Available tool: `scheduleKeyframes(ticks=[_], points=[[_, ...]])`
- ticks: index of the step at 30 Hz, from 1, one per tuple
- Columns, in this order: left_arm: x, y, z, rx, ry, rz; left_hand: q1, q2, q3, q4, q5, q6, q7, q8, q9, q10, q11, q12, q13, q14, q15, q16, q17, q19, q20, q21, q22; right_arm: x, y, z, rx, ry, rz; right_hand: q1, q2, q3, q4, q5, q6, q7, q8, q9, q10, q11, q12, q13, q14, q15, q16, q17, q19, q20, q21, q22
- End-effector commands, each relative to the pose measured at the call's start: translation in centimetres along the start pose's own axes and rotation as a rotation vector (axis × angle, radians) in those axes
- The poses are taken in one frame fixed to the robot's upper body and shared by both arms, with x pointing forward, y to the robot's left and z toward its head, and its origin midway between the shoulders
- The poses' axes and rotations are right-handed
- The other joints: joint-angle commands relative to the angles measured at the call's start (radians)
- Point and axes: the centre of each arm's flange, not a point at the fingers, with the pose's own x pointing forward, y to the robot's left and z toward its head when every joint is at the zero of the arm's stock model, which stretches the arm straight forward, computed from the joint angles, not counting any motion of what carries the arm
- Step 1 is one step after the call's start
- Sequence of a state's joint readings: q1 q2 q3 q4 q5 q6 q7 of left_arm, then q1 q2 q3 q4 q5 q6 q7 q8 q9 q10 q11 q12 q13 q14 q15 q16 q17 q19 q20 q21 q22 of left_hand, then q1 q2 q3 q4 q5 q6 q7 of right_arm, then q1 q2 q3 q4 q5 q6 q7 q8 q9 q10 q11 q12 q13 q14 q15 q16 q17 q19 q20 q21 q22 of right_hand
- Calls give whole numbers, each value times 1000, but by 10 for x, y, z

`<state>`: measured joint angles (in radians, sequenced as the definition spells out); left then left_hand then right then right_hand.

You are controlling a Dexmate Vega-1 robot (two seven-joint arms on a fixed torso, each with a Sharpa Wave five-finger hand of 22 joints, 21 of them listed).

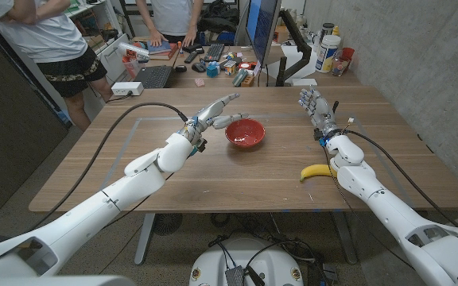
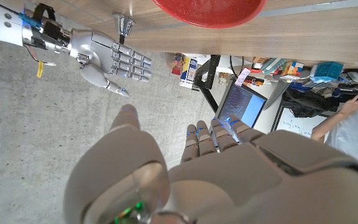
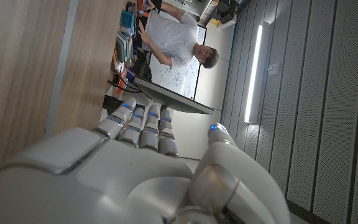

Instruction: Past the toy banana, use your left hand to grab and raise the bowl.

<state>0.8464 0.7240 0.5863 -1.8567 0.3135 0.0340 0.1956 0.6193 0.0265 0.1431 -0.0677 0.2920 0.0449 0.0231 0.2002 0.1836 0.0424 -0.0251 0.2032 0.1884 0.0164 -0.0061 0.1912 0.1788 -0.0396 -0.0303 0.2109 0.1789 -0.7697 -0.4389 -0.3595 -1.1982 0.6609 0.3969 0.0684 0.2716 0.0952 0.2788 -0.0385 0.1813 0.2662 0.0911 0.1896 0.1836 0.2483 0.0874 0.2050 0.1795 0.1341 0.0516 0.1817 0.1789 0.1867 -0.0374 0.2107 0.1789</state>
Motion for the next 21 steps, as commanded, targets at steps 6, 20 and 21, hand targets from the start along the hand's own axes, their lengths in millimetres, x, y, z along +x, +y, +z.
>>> scheduleKeyframes(ticks=[6, 20, 21], points=[[-1, 0, 9, 100, 9, -9, 32, -10, 2, -19, 3, 30, -3, 15, 7, 29, -12, 13, 5, 17, -13, 3, 4, 4, -55, -2, 5, -2, -2, 3, -3, -1, -3, -6, -6, -2, 0, 5, 6, -8, 4, 4, 7, -2, 1, 1, 12, 0, 7, 5, 8, -2, 0, 4], [0, -4, 20, 173, -3, -15, 43, -16, 0, -26, 4, 34, -5, 15, 7, 41, -19, 17, 6, 24, -14, 5, 4, 2, -54, -2, 6, -3, -5, 6, -3, -8, -2, -7, -6, -2, 0, 5, 7, -7, 4, 4, 7, -2, 0, 1, 13, -1, 7, 5, 9, -1, -1, 4], [0, -4, 21, 175, -4, -17, 43, -16, 0, -27, 4, 33, -6, 14, 7, 41, -18, 17, 6, 24, -14, 5, 4, 2, -54, -2, 6, -3, -6, 6, -2, -8, -3, -7, -5, -2, 0, 5, 7, -7, 4, 4, 7, -2, 0, 1, 13, -1, 7, 5, 9, -2, -1, 4]])
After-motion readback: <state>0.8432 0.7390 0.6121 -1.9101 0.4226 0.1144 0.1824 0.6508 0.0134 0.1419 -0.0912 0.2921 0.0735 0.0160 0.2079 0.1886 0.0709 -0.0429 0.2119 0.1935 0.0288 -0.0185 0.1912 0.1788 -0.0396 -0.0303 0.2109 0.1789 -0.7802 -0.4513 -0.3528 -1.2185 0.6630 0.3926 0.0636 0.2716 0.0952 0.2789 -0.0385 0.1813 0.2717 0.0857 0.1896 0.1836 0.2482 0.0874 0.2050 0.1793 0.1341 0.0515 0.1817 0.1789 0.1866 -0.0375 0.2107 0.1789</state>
